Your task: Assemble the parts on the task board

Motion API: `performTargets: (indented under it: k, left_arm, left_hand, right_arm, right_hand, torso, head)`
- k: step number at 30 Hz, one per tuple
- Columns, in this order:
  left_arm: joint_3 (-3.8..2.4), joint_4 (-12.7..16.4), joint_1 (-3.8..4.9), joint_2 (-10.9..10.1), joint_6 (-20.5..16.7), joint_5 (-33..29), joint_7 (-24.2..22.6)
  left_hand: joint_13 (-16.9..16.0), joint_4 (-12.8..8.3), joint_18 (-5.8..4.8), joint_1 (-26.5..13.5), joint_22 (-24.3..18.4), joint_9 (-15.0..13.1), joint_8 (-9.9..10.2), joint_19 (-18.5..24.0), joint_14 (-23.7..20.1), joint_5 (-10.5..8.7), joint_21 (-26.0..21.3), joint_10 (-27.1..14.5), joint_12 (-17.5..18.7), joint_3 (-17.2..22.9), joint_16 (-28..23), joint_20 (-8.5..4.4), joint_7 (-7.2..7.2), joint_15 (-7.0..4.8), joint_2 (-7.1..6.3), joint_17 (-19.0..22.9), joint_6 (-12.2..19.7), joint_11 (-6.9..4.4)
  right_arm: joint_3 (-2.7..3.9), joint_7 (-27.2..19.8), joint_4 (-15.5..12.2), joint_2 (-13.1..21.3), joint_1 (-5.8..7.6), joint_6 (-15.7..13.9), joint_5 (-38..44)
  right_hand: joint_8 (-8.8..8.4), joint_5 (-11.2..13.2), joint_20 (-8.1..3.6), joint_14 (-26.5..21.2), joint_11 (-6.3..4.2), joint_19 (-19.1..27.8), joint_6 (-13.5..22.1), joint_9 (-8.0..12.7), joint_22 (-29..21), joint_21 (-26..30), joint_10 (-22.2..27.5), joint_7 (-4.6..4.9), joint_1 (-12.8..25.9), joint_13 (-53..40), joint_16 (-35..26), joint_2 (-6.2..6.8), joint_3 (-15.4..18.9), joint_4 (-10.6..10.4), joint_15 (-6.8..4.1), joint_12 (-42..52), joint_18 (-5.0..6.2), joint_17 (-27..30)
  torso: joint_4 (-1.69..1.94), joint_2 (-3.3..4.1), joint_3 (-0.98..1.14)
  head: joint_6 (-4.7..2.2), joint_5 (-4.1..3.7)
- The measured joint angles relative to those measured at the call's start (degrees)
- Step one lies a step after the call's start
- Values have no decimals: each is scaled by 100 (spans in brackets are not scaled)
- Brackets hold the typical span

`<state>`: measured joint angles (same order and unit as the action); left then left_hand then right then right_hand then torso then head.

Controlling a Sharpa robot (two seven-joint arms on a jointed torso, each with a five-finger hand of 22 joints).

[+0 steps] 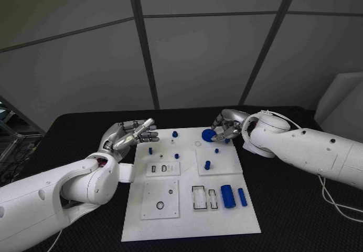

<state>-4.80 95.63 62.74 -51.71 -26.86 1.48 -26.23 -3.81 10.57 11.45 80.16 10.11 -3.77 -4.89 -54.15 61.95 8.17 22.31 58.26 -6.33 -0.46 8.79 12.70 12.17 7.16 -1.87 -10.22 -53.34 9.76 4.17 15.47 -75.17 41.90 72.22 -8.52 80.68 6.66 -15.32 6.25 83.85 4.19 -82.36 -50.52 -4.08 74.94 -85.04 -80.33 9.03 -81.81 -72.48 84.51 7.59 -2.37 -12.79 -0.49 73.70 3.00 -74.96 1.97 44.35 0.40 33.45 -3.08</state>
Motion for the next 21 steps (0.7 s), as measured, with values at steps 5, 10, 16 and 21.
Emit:
performTargets:
  k: [5, 10, 16, 21]
  left_arm:
    - [0, -3, 0, 3, 4, 0, 4]
    - [0, -7, 0, 9, 6, 0, 8]
    - [0, -13, 0, 11, 10, 0, 12]
    - [0, -19, 0, 14, 14, 0, 15]
  left_hand:
    - [0, 0, 0, 0, 0, 0, 0, 0, 0, 0, 0, 0, 0, 0, 0, 0, 0, 0, 0, 0, 0, 0]
    - [0, 0, 0, 0, 0, 0, 0, 0, 0, 0, 0, 0, 0, 0, 0, 0, 0, 0, 0, 0, 0, 0]
    - [0, 0, 0, 0, 0, -1, 0, 0, 0, 0, 0, 0, 0, 0, 1, 0, 0, 0, 0, 0, 0, 0]
    - [0, 0, 0, 0, 0, -1, 0, 0, 0, 0, 0, 0, 0, 0, 2, 0, 0, 0, 0, 0, 0, 0]
  right_arm:
    - [1, 31, 49, -49, 0, 27, 36]
    - [1, 56, 113, -130, 0, 41, 89]
    - [1, 80, 172, -209, 0, 43, 147]
    - [1, 99, 205, -253, 0, 37, 183]
  right_hand:
    - [32, 36, 1, 19, -4, -62, 0, 0, 0, -34, -294, 0, -25, -247, 201, -25, 21, -21, 19, 600, -38, 0]
    - [47, 36, 19, 19, 11, -80, 0, 1, 0, -59, -311, 0, -1, -247, 213, -49, 36, -35, 19, 699, -38, 0]
    - [47, 36, 19, 19, 11, -79, 0, 1, -1, -59, -310, 0, 34, -247, 235, -79, 36, -35, 19, 699, -38, 1]
    - [47, 36, 19, 19, 11, -79, 0, 1, -1, -59, -310, 0, 34, -247, 261, -79, 58, -56, 19, 727, -37, 1]
  torso:
    - [-4, 1, 2]
    - [-4, 1, 5]
    - [-4, 1, 6]
    - [-1, 2, 5]
  head:
    - [1, 8]
    - [1, 2]
    - [12, 1]
    - [21, 3]
